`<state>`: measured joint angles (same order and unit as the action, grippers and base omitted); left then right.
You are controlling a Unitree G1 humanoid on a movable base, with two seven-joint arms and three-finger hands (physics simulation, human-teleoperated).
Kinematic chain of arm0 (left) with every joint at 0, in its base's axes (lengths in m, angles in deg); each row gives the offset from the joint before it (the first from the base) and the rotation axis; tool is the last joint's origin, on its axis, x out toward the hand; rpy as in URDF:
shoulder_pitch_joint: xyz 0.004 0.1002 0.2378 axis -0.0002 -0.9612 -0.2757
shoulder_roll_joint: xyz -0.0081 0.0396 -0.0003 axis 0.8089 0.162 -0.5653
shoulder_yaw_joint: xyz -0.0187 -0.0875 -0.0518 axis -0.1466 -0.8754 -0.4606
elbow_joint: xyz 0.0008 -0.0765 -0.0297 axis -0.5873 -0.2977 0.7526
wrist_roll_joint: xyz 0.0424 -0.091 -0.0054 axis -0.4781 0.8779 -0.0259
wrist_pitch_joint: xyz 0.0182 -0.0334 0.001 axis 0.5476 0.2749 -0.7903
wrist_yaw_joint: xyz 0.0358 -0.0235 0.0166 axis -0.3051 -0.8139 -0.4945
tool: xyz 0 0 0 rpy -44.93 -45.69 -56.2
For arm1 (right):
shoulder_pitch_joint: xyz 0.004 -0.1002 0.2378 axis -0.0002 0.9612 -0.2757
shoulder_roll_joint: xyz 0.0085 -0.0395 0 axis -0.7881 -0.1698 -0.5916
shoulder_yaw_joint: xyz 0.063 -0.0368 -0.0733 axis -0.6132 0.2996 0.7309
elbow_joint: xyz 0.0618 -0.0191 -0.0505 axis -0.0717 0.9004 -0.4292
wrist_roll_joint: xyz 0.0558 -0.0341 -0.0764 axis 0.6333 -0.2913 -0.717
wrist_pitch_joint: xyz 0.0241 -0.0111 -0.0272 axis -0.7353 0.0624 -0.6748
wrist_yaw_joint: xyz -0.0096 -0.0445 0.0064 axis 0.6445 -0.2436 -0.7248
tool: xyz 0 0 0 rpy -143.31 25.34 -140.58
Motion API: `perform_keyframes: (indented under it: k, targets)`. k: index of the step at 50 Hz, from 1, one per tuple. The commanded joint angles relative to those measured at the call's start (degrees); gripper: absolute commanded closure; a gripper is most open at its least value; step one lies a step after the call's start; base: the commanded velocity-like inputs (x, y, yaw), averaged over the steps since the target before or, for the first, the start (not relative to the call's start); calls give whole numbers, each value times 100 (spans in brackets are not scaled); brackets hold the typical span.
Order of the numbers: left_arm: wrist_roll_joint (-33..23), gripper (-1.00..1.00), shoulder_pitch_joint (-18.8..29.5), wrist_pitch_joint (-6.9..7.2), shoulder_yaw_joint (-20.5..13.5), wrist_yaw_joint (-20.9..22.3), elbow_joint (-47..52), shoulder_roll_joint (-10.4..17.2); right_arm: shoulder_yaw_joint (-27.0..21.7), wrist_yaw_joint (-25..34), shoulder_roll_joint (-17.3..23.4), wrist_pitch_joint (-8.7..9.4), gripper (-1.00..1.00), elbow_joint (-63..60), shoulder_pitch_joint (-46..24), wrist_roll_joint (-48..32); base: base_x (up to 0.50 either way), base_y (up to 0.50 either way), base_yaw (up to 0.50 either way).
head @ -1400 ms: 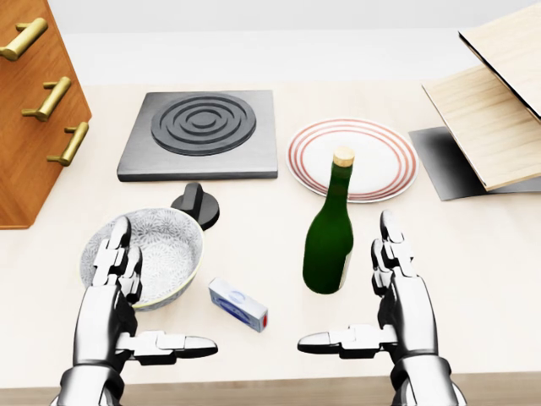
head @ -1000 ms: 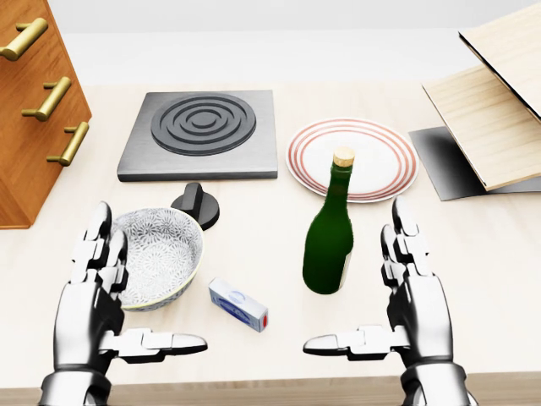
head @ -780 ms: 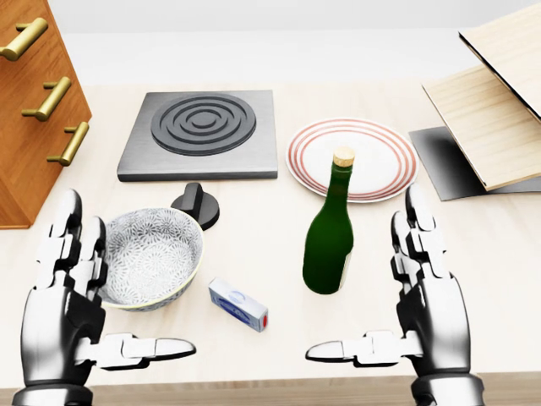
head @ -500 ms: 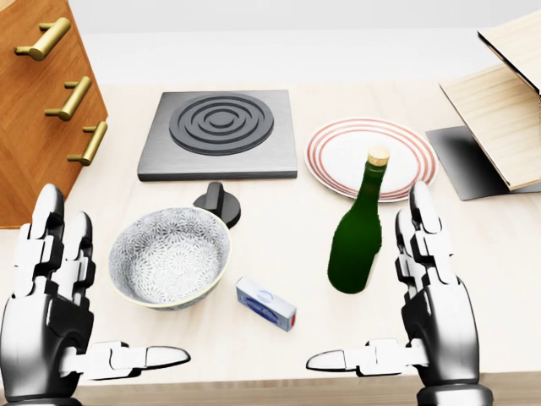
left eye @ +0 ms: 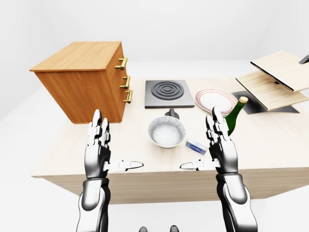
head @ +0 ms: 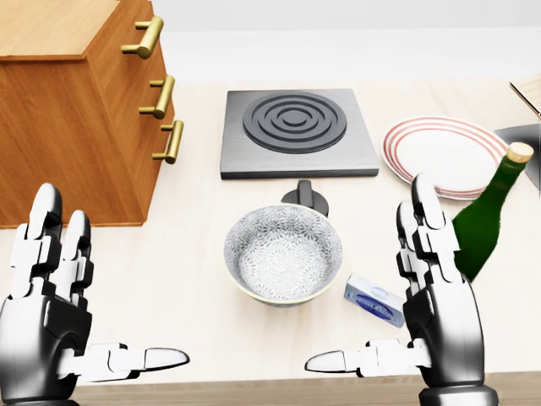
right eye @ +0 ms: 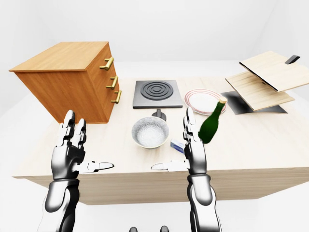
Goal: Put the bowl on the top of the cabinet.
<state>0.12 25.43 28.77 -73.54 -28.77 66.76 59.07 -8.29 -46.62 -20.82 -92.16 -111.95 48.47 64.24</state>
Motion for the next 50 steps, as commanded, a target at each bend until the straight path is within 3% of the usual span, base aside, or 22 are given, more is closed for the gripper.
perform_keyframes:
  k: [1,50]
  targets:
    - [1,-100,17,0,-13,-2,-21,3,-2,-3,-2,0,-100,12,-12,2,0,50,0]
    - [-48,-100,14,0,7,13,-92,4,17,31,7,0,-100,90,17,42,0,50,0]
